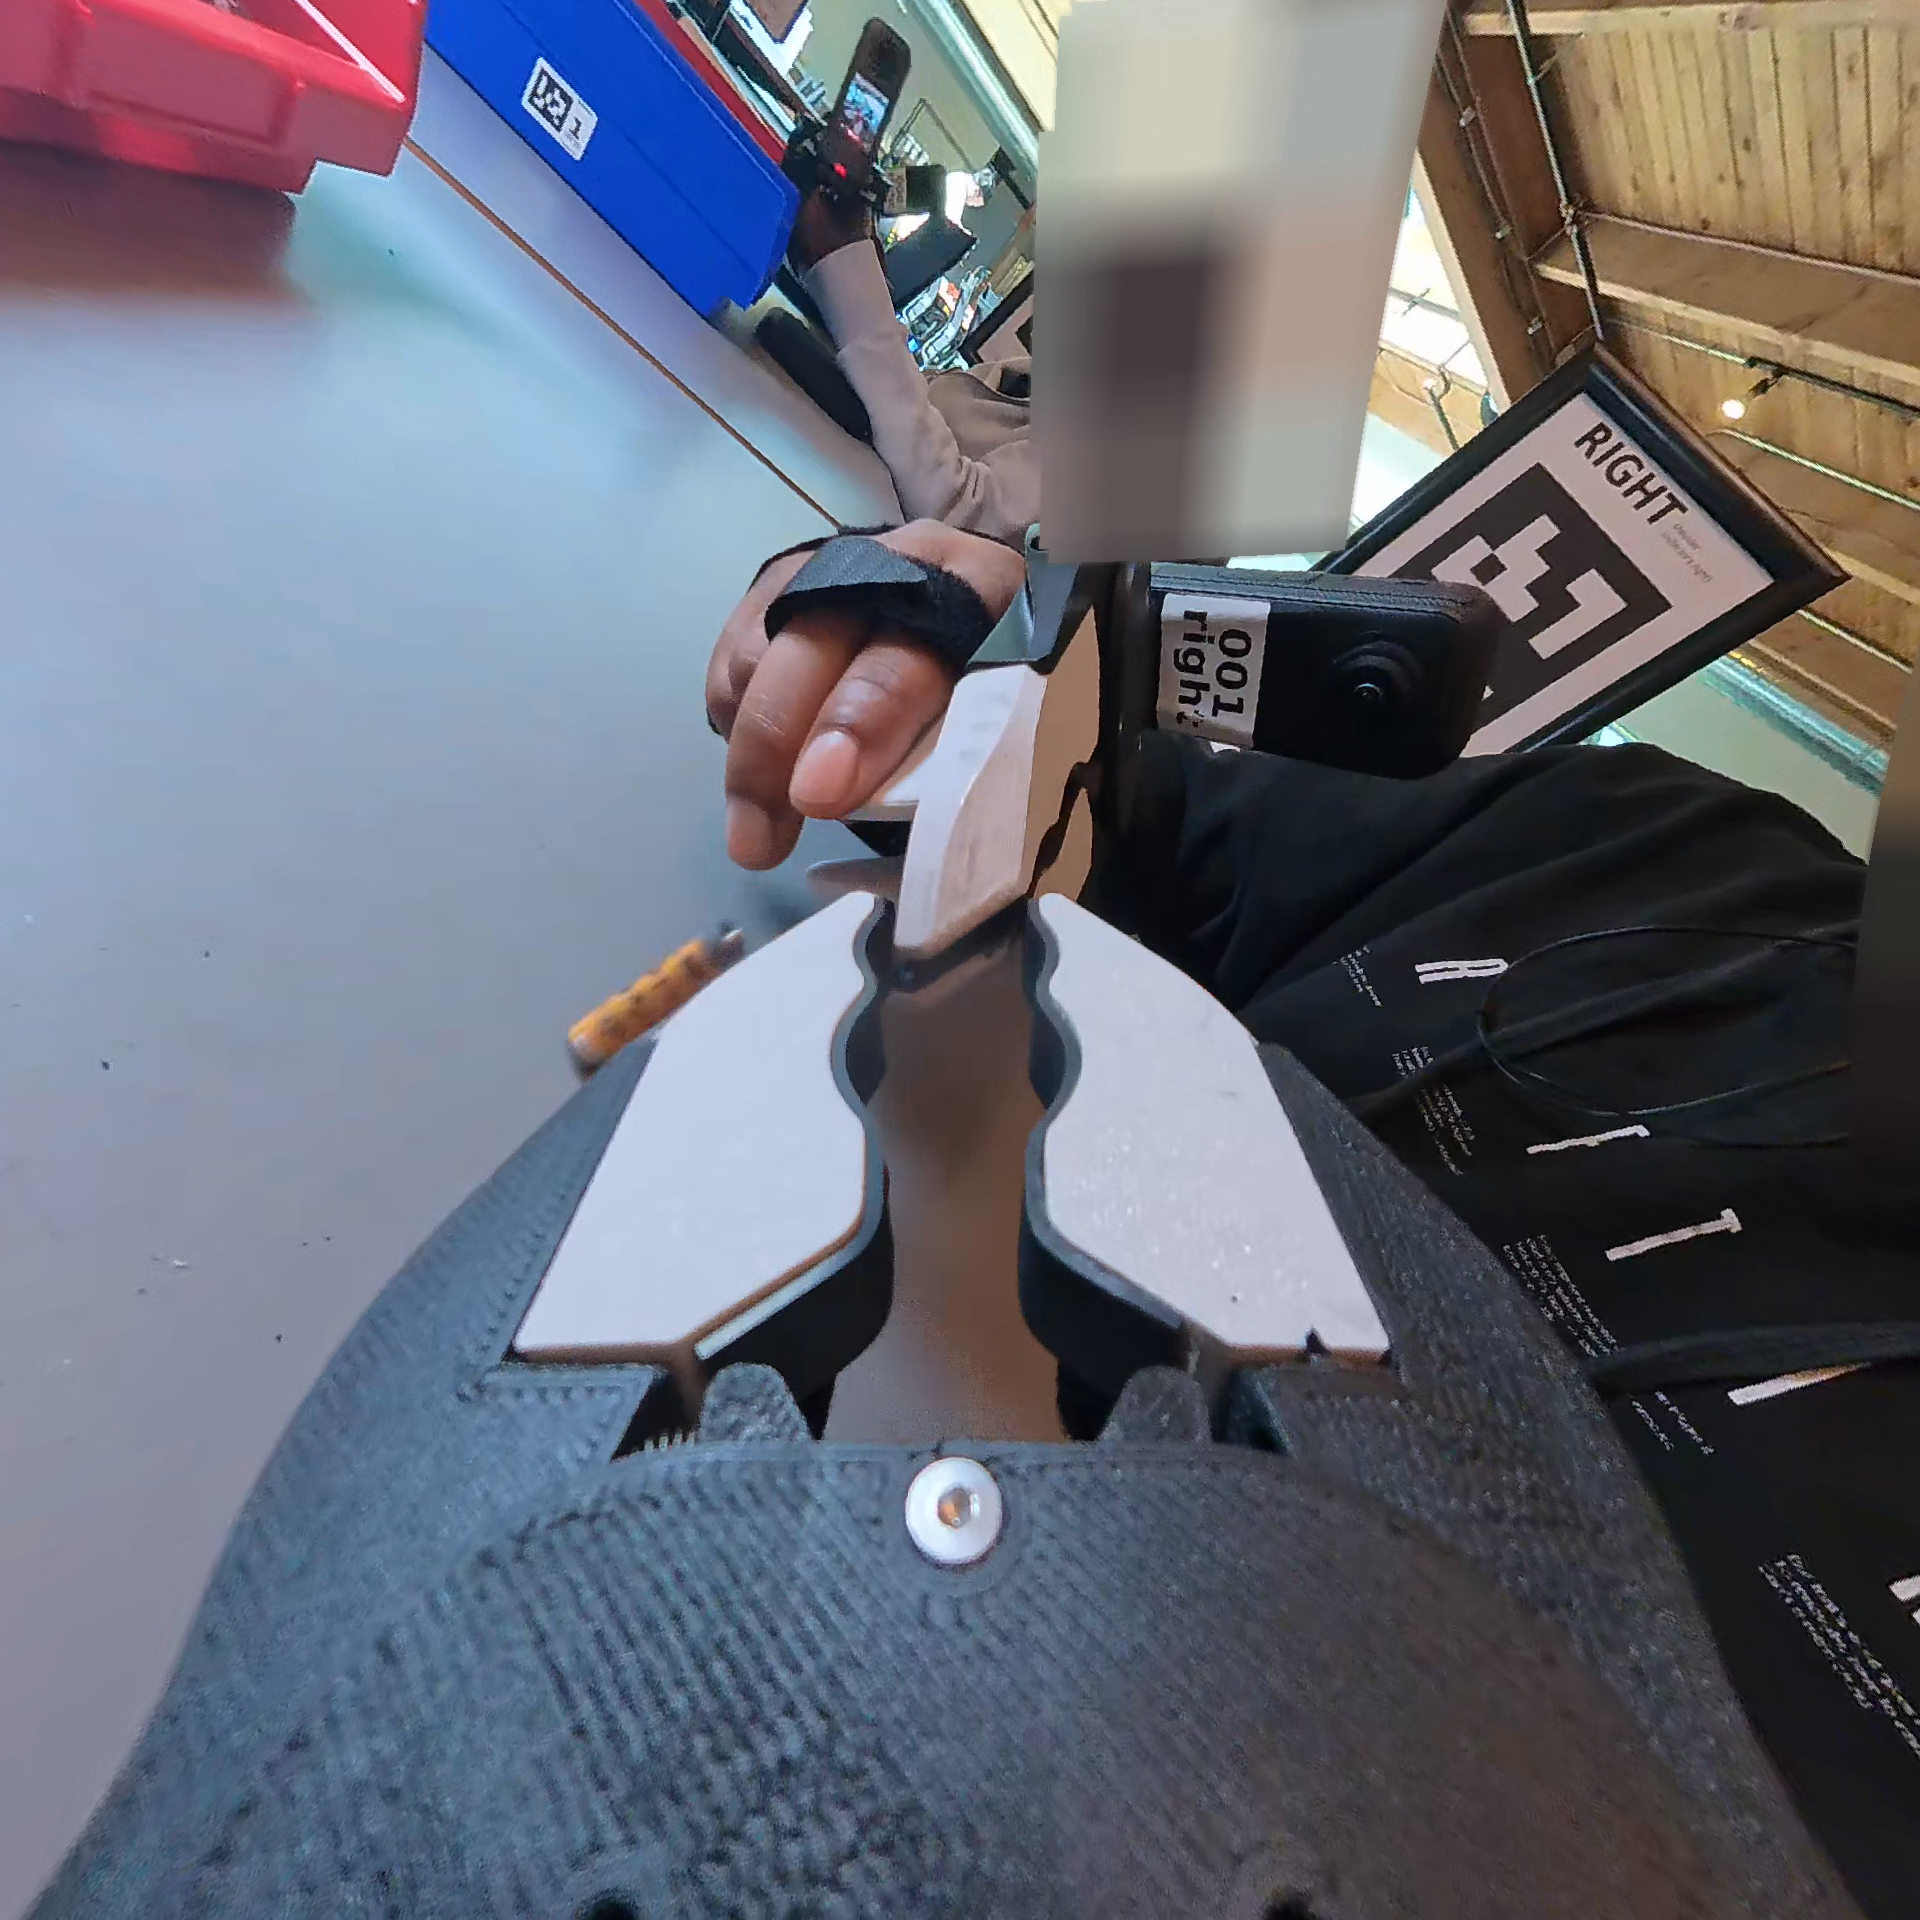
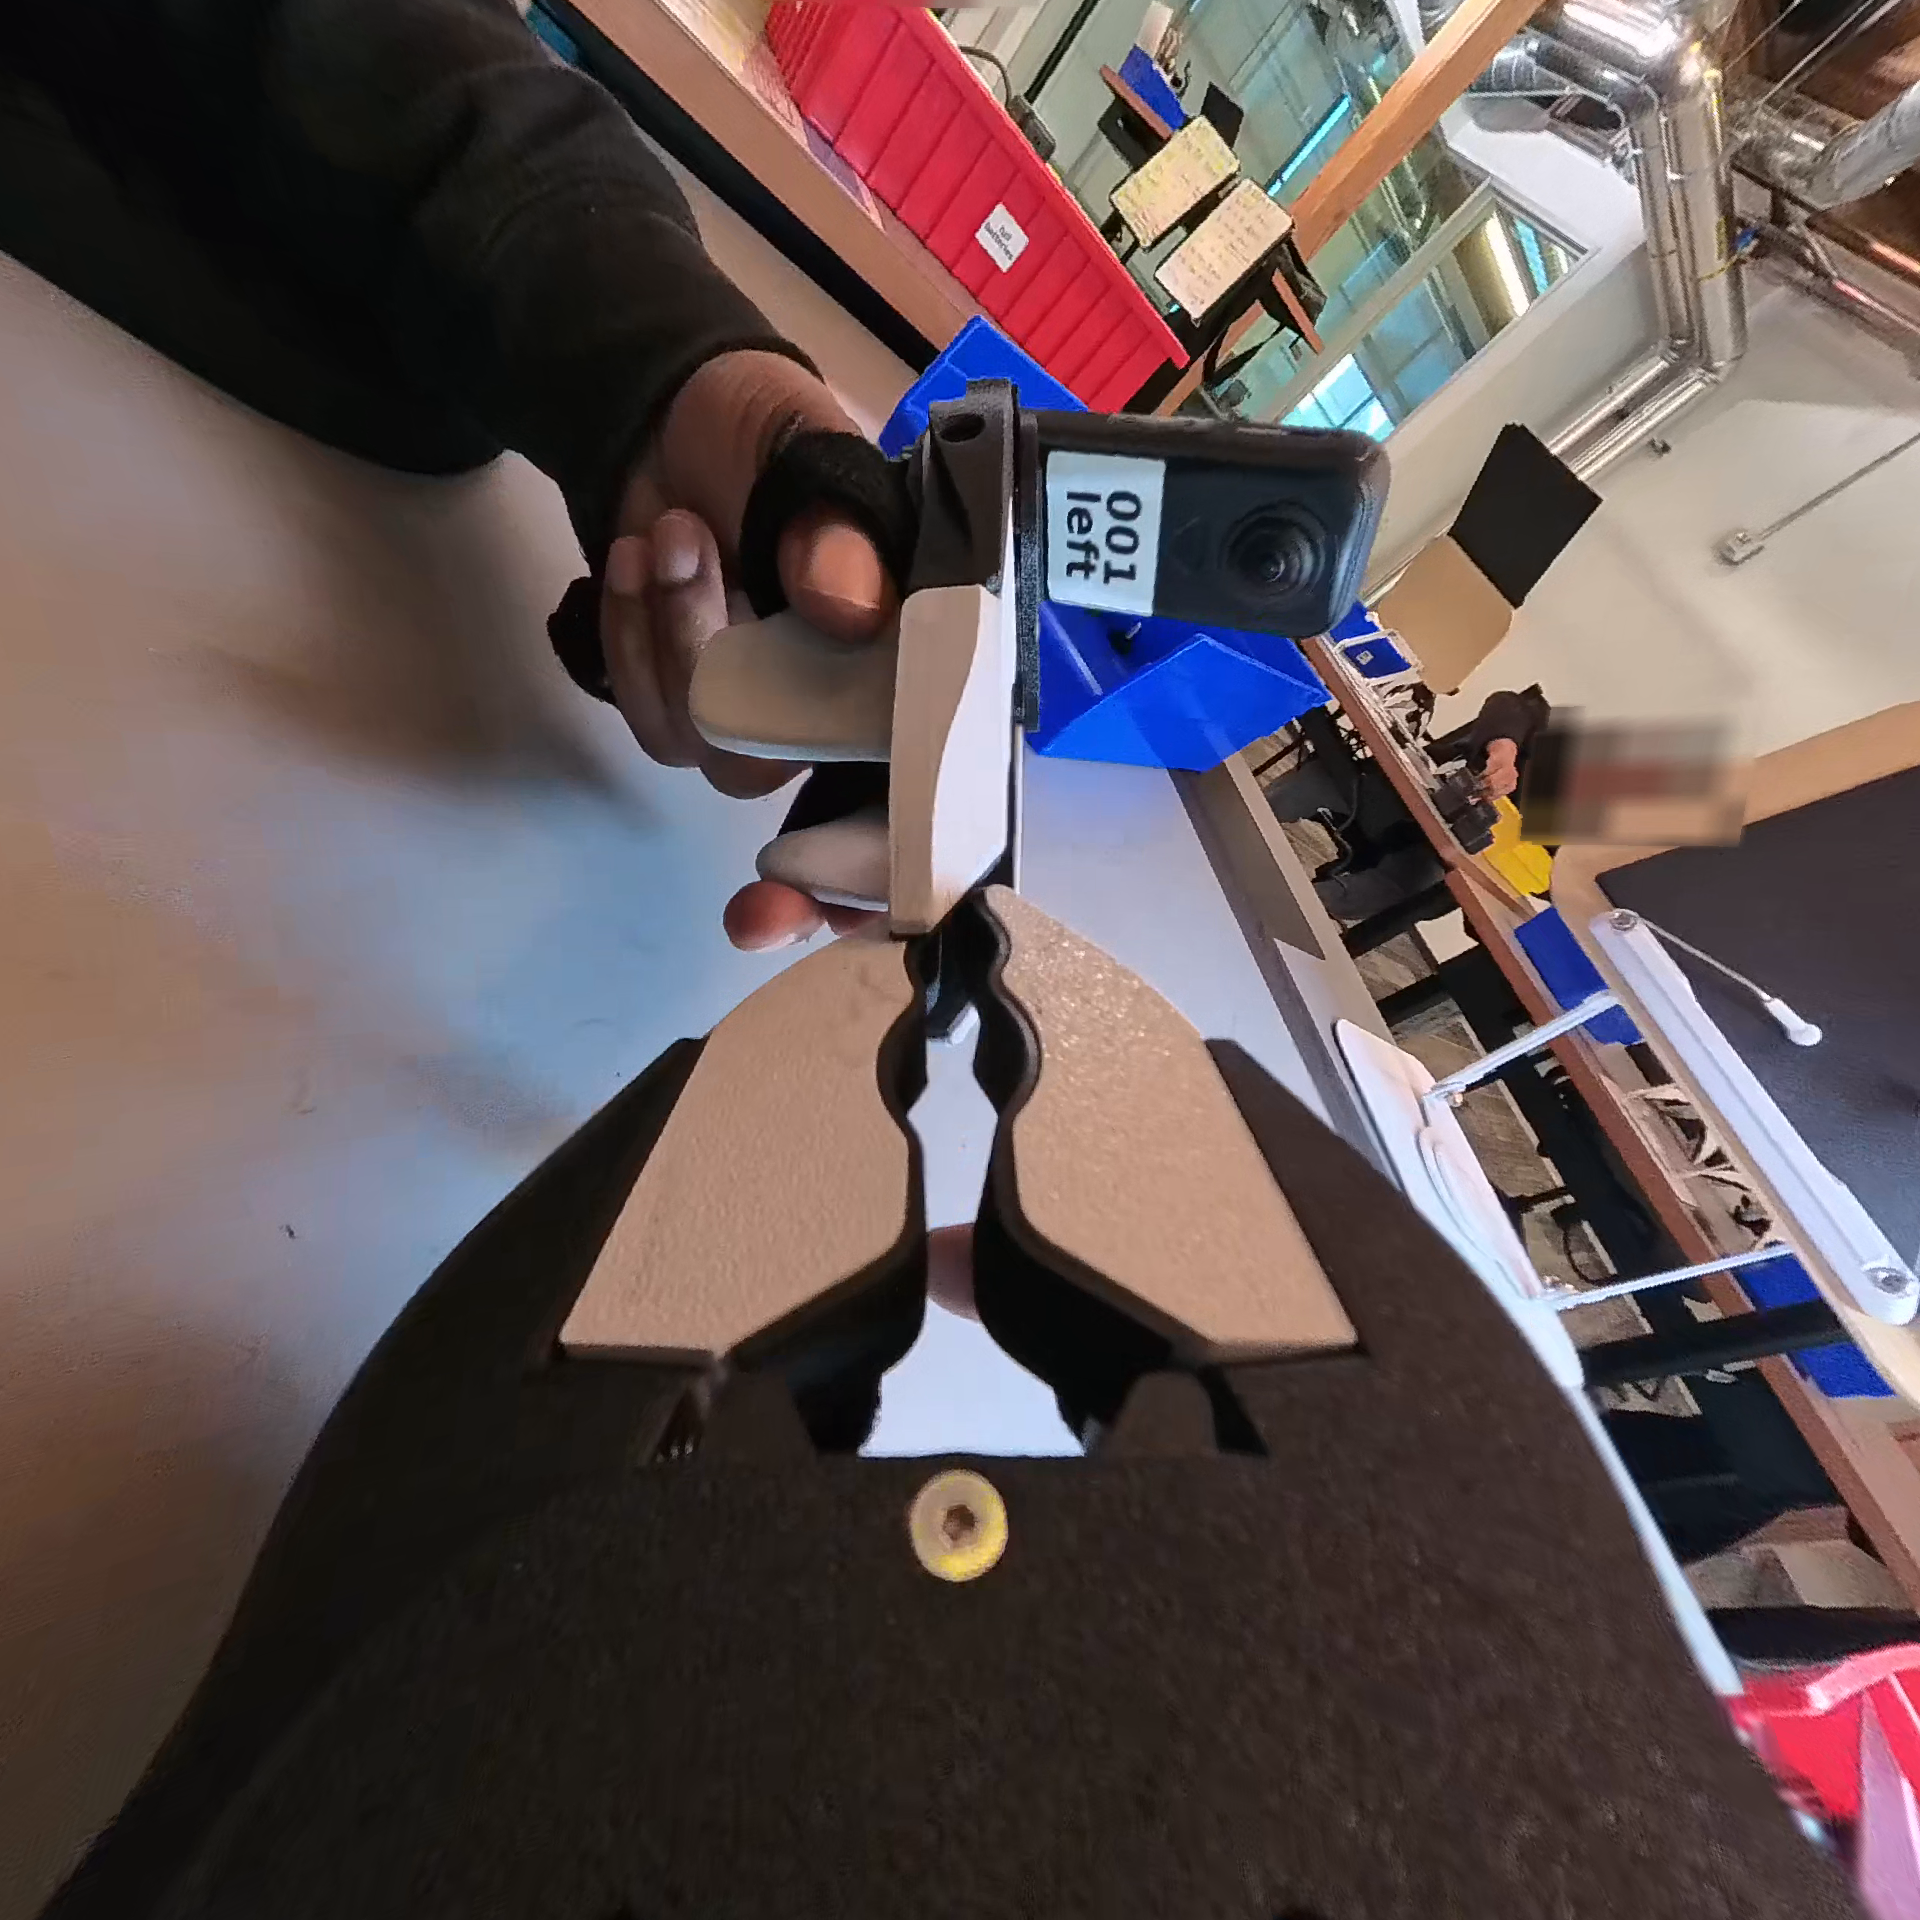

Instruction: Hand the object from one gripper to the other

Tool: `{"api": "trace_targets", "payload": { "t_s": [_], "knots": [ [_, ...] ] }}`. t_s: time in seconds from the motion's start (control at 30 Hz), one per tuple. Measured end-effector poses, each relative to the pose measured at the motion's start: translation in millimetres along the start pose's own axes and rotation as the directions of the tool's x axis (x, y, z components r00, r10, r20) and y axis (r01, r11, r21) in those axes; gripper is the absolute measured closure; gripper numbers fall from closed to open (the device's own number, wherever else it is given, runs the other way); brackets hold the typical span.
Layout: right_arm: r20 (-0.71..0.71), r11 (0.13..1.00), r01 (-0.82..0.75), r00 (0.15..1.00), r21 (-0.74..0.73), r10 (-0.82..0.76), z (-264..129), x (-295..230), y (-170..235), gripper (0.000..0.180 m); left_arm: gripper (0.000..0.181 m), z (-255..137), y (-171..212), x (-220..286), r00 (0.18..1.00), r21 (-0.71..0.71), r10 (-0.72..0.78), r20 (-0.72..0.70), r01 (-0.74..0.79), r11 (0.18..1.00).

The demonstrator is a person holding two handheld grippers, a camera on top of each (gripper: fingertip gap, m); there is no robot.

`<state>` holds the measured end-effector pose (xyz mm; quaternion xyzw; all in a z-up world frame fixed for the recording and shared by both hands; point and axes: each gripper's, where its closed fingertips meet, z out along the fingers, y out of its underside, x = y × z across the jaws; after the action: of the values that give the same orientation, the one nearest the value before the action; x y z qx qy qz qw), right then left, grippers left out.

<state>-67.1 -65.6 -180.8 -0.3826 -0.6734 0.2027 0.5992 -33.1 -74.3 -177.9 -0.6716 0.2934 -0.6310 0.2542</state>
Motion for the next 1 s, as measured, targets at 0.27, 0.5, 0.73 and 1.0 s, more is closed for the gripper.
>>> {"api": "trace_targets", "payload": {
  "t_s": [0.27, 0.5, 0.73, 1.0],
  "knots": [
    [-0.013, 0.973, -0.228, 0.974, 0.025, 0.228, -12, 30, 6, 0.166, 0.162, -24, -18, -18, 0.980, 0.039, 0.117, 0.162, -0.125, 0.991],
    [0.214, 0.722, -0.375, 0.786, -0.582, 0.581, -57, -1, 87, 0.151, 0.159, -31, -22, -36, 0.908, -0.012, 0.259, 0.328, -0.271, 0.963],
    [0.268, 0.682, -0.247, 0.787, -0.689, 0.556, -54, -30, 105, 0.167, 0.157, -27, -14, -44, 0.891, -0.057, 0.285, 0.355, -0.283, 0.957],
    [0.302, 0.856, -0.287, 0.848, -0.429, 0.435, -35, -15, 61, 0.169, 0.145, -17, 9, -51, 0.708, -0.330, 0.583, 0.399, -0.483, 0.811]
  ]
}}
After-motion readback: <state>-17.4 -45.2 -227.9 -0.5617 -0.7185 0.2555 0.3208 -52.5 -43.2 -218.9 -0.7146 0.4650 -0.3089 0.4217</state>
